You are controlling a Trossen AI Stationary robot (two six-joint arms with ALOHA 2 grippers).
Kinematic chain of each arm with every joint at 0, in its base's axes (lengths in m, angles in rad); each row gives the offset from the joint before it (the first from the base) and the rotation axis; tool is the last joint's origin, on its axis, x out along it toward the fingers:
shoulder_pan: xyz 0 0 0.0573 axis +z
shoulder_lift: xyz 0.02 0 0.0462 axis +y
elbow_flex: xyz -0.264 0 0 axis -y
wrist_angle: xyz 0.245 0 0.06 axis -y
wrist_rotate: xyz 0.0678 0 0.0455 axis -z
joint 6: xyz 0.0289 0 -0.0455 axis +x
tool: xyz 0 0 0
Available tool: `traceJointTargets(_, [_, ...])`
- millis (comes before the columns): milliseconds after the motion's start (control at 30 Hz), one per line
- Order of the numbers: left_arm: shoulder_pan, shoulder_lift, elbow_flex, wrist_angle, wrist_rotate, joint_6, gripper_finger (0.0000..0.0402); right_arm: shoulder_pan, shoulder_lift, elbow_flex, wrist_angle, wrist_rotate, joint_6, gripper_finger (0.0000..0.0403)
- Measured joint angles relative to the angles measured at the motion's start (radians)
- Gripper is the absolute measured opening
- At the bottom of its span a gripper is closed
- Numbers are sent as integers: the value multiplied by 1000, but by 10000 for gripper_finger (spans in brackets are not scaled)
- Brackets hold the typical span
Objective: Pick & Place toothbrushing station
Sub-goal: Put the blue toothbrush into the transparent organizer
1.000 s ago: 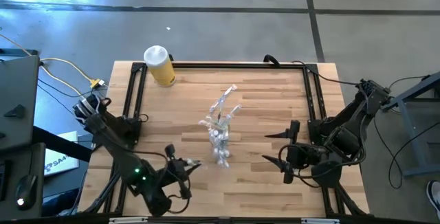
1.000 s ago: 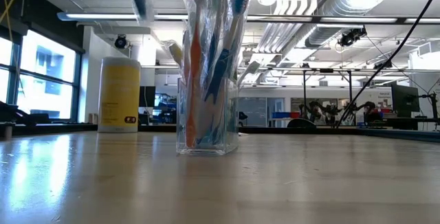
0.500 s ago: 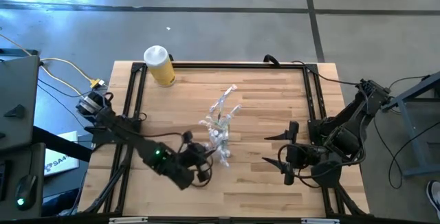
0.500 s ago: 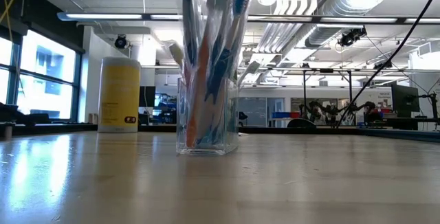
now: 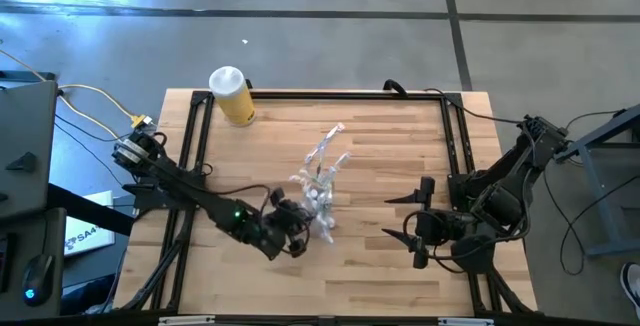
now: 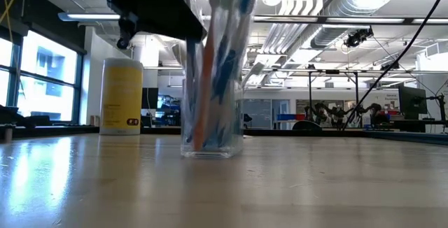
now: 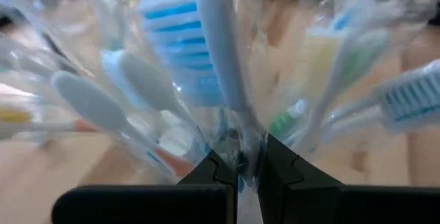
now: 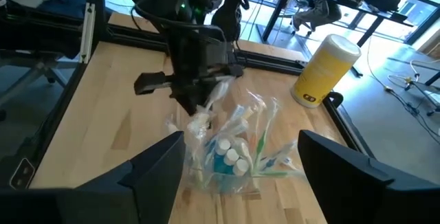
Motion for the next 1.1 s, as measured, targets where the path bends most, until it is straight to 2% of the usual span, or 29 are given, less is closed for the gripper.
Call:
traceJointTargets(100, [0, 0, -38, 75, 72, -1, 14, -7, 0, 0, -4, 3, -3, 275])
traceJointTargets(200, [-1, 1, -48, 76, 126, -10, 14, -30, 0, 0, -23, 4, -3, 275])
traceJointTargets(500, [-1, 16, -50, 30, 135, -12, 14, -164, 0, 0, -93, -33, 23, 275])
traceJointTargets(633, [-1, 16, -50, 29, 187, 22, 19, -238, 0, 0, -143, -44, 16, 275])
traceJointTargets(900, [-2, 20, -54, 32, 219, 44, 120, -397, 0, -1, -383, -48, 46, 275])
traceJointTargets(1100, [-1, -11, -54, 26, 241, 76, 165, -544, 0, -1, -430, -92, -22, 275])
